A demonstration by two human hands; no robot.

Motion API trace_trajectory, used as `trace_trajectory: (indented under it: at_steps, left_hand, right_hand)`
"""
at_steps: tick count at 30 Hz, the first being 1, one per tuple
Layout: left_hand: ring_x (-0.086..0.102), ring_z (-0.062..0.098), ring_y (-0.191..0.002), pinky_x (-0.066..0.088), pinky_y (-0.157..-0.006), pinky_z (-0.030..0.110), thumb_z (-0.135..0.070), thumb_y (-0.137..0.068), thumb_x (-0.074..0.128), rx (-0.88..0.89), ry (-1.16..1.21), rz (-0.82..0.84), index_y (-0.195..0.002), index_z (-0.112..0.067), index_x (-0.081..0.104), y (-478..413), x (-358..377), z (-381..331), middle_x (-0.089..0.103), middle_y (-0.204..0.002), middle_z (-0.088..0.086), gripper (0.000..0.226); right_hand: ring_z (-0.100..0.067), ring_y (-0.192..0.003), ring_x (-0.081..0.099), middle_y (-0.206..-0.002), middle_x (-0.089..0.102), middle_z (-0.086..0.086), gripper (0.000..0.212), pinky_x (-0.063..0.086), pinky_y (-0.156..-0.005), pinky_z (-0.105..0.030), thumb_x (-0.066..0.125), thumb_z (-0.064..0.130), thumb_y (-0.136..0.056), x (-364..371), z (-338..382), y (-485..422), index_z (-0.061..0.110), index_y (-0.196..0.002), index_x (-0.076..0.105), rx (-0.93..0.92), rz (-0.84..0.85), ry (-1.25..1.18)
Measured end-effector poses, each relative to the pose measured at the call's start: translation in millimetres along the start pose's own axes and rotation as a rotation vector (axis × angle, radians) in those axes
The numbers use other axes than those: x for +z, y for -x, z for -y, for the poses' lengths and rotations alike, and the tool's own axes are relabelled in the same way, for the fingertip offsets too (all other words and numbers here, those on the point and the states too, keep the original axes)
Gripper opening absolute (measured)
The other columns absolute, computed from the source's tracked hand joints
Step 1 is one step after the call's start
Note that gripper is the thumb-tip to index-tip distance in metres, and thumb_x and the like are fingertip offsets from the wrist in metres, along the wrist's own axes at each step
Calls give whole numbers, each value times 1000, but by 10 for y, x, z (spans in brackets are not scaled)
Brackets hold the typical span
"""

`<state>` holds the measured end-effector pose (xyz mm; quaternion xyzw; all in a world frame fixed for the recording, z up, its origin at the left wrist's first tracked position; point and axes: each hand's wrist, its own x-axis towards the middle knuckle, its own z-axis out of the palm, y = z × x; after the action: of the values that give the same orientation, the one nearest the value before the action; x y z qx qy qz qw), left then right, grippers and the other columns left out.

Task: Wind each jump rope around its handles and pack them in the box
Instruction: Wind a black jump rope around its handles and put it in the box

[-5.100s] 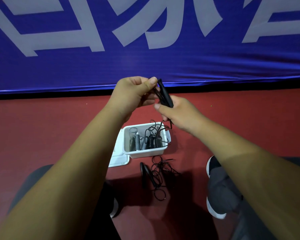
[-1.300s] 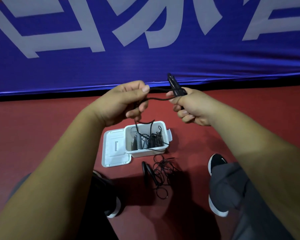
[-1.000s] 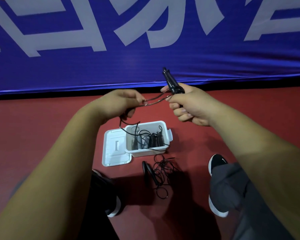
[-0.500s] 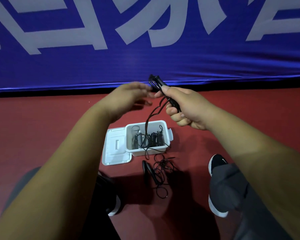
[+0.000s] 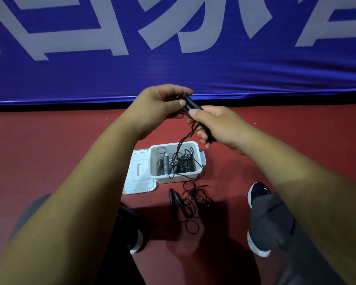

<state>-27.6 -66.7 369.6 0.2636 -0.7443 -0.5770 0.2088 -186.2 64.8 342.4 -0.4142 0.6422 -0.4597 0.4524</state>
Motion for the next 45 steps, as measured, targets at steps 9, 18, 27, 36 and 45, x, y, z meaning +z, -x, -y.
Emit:
trace_trajectory:
  at_steps: [9, 18, 27, 36, 45]
  left_hand:
    - [71, 19, -83, 61, -84, 35, -7, -104, 61, 31, -123, -29, -111, -8, 75, -9, 4, 16, 77, -94, 7, 15]
    - [66, 18, -71, 58, -74, 32, -5, -105, 59, -4, -68, -133, -102, -10, 74, -51, 50, 48, 73, -85, 7, 16]
    - [69, 19, -77, 58, -77, 33, -8, -104, 61, -23, 55, -107, -106, -9, 74, -97, 112, 107, 74, -88, 8, 13]
    - [72, 20, -109, 50, -102, 40, -53, -105, 49, -316, 333, 142, -140, -10, 57, -116, 154, 247, 76, -120, 3, 57]
    - [63, 13, -93, 50, -90, 23, -20, -106, 61, -105, -66, 346, -115, -18, 77, 72, 243, 393, 72, -94, -2, 19]
  right_hand:
    - [-12, -52, 40, -79, 47, -6, 18, 22, -45, -23, 60, 27, -107, 27, -22, 10, 12, -98, 59, 40, 60, -97]
    - [-13, -61, 52, -83, 50, -1, 16, 39, -46, -28, 65, 21, -105, -15, -23, -35, 11, -117, 60, 51, 101, -200]
    - [-10, -56, 38, -83, 45, -5, 21, 23, -46, -24, 64, 11, -104, -104, 4, -6, 13, -123, 58, 115, 186, -215]
    - [-8, -53, 32, -75, 49, -4, 6, 15, -51, -27, 61, 11, -105, -120, 18, -39, 14, -110, 59, 54, -24, -397]
    - [-9, -53, 29, -77, 43, -4, 9, 12, -51, -28, 63, 12, -102, -267, 64, -49, 17, -101, 56, 39, -81, -456]
